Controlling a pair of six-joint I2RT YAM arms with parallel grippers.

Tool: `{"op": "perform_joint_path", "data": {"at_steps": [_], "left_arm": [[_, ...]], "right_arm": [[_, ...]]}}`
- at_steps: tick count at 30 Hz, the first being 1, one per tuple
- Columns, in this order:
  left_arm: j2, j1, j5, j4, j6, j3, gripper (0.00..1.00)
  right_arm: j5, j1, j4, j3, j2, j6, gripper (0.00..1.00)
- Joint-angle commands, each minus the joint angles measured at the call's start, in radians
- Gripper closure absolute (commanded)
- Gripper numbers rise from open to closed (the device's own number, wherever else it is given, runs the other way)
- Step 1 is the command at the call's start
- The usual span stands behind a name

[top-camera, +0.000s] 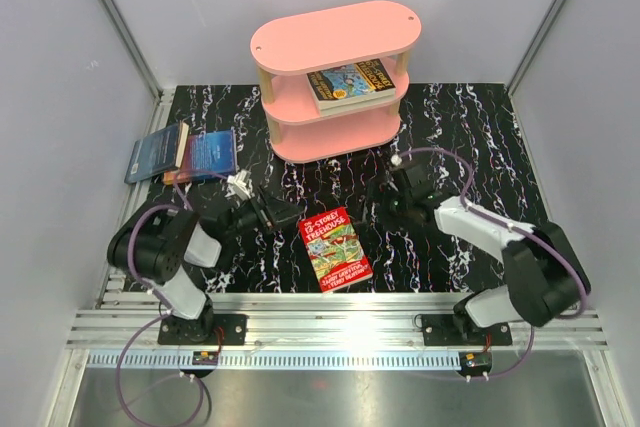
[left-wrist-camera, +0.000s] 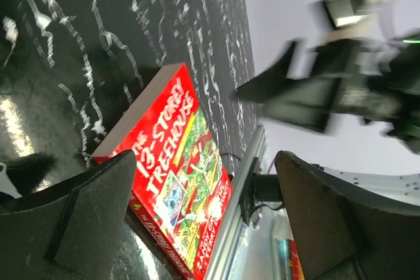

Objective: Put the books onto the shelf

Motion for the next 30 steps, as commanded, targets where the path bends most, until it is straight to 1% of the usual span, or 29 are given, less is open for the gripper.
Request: {"op": "perform_joint_path", "data": {"at_steps": [1, 2, 3, 4, 5, 6, 8, 12, 14, 15, 17, 19, 20, 22, 23, 25, 26, 29, 30], "left_arm": [[-0.158, -0.013, -0.099, 0.011, 0.125, -0.022, 0.10], [-0.190, -0.025, -0.116, -0.053, 0.157, -0.028, 0.10], [-0.254, -0.063, -0.162, -0.210, 0.220, -0.025, 0.10], [-0.282, -0.088, -0.188, -0.278, 0.248, -0.021, 0.10], [-0.305, -0.140, -0.214, -0.338, 0.283, -0.017, 0.10], [-0.343, -0.165, -0.263, -0.418, 0.288, -0.017, 0.10], [-0.362, -0.227, -0.297, -0.469, 0.285, -0.020, 0.10], [-0.362, -0.314, -0.421, -0.665, 0.291, -0.004, 0.10], [-0.336, -0.355, -0.461, -0.707, 0.277, 0.001, 0.10], [-0.316, -0.369, -0.483, -0.708, 0.271, 0.003, 0.10], [-0.227, -0.404, -0.481, -0.670, 0.245, 0.013, 0.10], [-0.149, -0.427, -0.449, -0.577, 0.222, 0.035, 0.11], [-0.055, -0.455, -0.443, -0.540, 0.196, 0.062, 0.11], [0.029, -0.478, -0.417, -0.442, 0.167, 0.090, 0.12], [0.094, -0.491, -0.394, -0.381, 0.139, 0.117, 0.12], [0.144, -0.496, -0.377, -0.340, 0.122, 0.136, 0.14], [0.156, -0.496, -0.374, -0.327, 0.112, 0.145, 0.14], [0.153, -0.496, -0.383, -0.357, 0.125, 0.145, 0.14], [0.135, -0.496, -0.391, -0.368, 0.131, 0.142, 0.14]], "right_arm": [[-0.110, -0.021, 0.202, -0.080, 0.052, 0.079, 0.00], [-0.126, -0.020, 0.231, -0.094, 0.087, 0.091, 0.00], [-0.144, -0.020, 0.286, -0.115, 0.104, 0.103, 0.00], [-0.169, -0.018, 0.328, -0.121, 0.121, 0.125, 0.00], [-0.186, -0.020, 0.371, -0.135, 0.150, 0.134, 0.00], [-0.201, -0.020, 0.390, -0.141, 0.164, 0.148, 0.00], [-0.227, -0.020, 0.431, -0.152, 0.185, 0.162, 0.00], [-0.264, -0.020, 0.466, -0.175, 0.189, 0.192, 0.00], [-0.281, -0.020, 0.483, -0.196, 0.184, 0.200, 0.00], [-0.294, -0.020, 0.492, -0.207, 0.181, 0.211, 0.00], [-0.316, -0.018, 0.538, -0.244, 0.182, 0.228, 0.00], [-0.360, -0.011, 0.597, -0.276, 0.193, 0.269, 0.00], [-0.376, -0.006, 0.658, -0.307, 0.208, 0.286, 0.01], [-0.402, 0.027, 0.718, -0.331, 0.240, 0.332, 0.03], [-0.407, 0.047, 0.776, -0.354, 0.248, 0.349, 0.05], [-0.404, 0.098, 0.824, -0.370, 0.270, 0.392, 0.10], [-0.399, 0.112, 0.860, -0.386, 0.276, 0.405, 0.18], [-0.381, 0.143, 0.911, -0.416, 0.282, 0.444, 0.34], [-0.376, 0.143, 0.919, -0.425, 0.282, 0.456, 0.47]]}}
